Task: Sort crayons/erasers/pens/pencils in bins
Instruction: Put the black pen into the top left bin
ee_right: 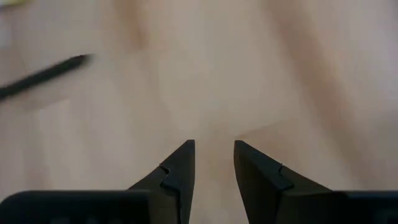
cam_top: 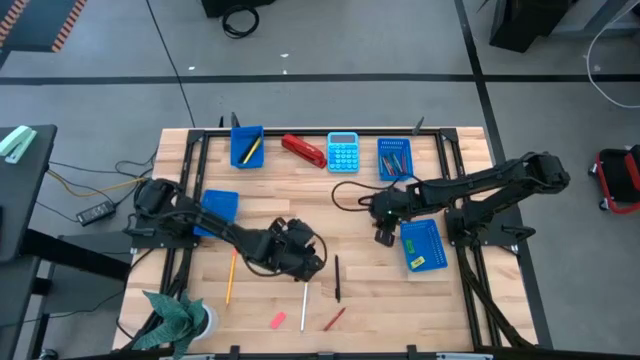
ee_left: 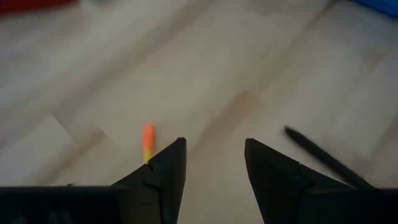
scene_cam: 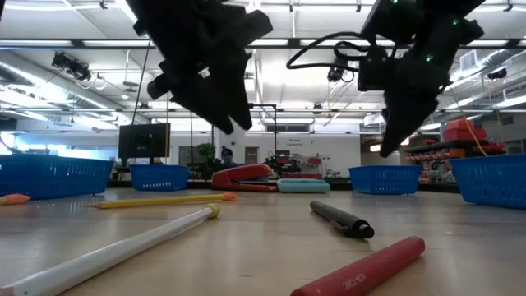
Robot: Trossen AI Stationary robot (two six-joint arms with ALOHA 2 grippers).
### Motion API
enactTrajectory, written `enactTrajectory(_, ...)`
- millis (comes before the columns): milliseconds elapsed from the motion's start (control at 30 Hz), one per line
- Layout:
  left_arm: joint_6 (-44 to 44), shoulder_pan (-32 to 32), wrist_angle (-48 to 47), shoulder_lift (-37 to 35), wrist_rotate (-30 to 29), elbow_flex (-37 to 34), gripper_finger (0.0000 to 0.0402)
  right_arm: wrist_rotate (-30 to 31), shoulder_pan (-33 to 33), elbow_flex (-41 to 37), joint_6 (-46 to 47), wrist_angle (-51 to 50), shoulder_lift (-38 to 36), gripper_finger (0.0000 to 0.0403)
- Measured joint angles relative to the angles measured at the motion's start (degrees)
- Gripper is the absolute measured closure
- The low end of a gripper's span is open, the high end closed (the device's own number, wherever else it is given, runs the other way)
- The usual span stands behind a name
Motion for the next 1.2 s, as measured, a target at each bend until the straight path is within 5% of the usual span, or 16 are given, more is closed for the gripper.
enactTrajectory(233, 12.2, 2.36, 0.34, -0.15, -4.32, 0.02, 0.023, -4.71, 6.62, 0.01, 23.83, 1.39, 0.0, 0.0285)
enactTrajectory(467, 34.5, 3.89, 1.2, -0.15, -2.65, 0.02, 0.0229, 0.41, 13.53, 0.01, 41.06, 2.61, 0.0, 0.0285)
enactTrajectory(867, 84.63, 7.86, 21.46, 1.25, 27.6, 0.07, 0.023, 2.19, 18.75, 0.01, 45.47, 2.3, 0.0, 0.0285)
enactTrajectory(1200, 125.05, 7.51, 21.58, 5.2, 30.33, 0.04, 0.023, 2.26, 24.99, 0.01, 45.76, -2.92, 0.0, 0.0285)
